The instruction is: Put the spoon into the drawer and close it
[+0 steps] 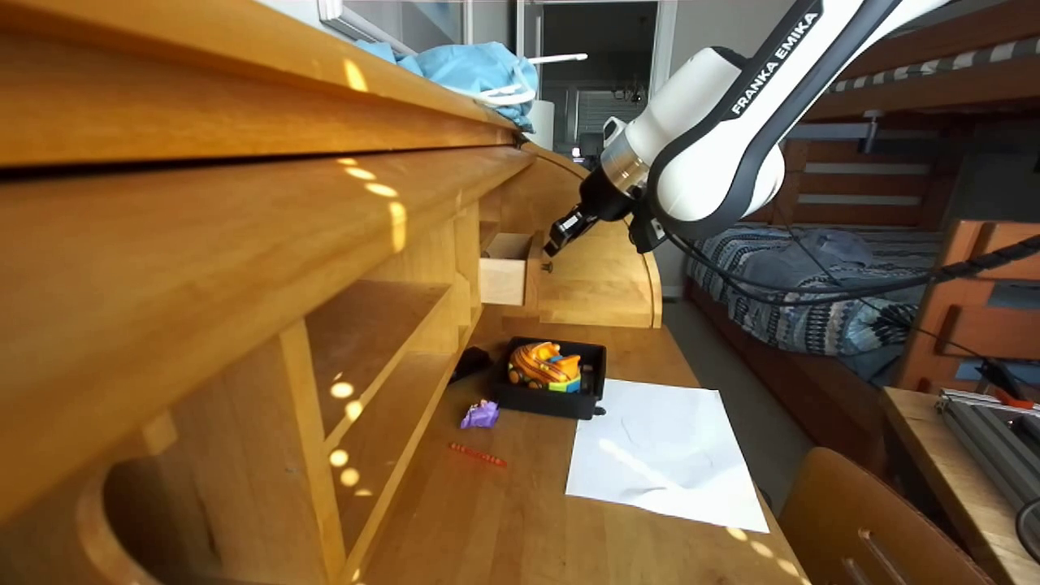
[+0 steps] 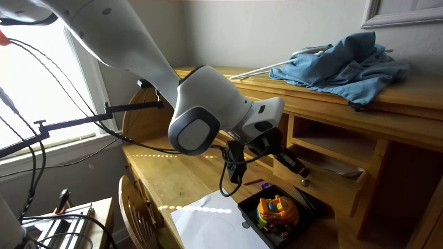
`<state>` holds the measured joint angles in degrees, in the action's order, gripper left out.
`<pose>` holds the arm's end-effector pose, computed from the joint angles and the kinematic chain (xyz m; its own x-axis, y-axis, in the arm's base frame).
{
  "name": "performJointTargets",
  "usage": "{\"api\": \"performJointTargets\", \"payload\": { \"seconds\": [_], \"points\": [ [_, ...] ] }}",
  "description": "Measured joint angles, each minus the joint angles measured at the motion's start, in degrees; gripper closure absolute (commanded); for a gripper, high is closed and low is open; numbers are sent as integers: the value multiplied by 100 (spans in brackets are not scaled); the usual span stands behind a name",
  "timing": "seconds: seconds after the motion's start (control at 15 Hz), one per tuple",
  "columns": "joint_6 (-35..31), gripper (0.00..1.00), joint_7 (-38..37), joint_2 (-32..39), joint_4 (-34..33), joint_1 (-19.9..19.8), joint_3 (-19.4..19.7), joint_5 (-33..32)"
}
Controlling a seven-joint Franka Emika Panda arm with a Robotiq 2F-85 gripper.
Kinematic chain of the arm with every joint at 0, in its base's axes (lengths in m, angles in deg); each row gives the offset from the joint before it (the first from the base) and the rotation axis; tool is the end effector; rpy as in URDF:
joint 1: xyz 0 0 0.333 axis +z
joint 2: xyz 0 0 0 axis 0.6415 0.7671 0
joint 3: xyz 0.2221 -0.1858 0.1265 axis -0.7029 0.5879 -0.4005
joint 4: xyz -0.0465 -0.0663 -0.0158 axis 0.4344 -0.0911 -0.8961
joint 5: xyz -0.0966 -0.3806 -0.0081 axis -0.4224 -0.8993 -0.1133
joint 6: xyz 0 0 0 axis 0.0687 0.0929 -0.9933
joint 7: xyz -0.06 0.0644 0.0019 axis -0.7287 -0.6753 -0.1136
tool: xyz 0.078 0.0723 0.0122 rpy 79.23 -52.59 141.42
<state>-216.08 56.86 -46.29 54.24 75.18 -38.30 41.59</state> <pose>0.5638 -0.0631 0.3187 0.6867 -0.0780 0.7227 -0.2402 -0.9627 0.1244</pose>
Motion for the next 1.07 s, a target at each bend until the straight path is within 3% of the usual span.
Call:
{"api": "performJointTargets", "payload": {
  "seconds": [0.33, 0.6, 1.07],
  "points": [
    [101, 100, -119, 437, -878, -1294, -1311, -99],
    [170, 100, -118, 548, -1225, -1957, -1979, -111],
    [634, 100, -77, 310, -1188, -2223, -2201, -111]
  ]
}}
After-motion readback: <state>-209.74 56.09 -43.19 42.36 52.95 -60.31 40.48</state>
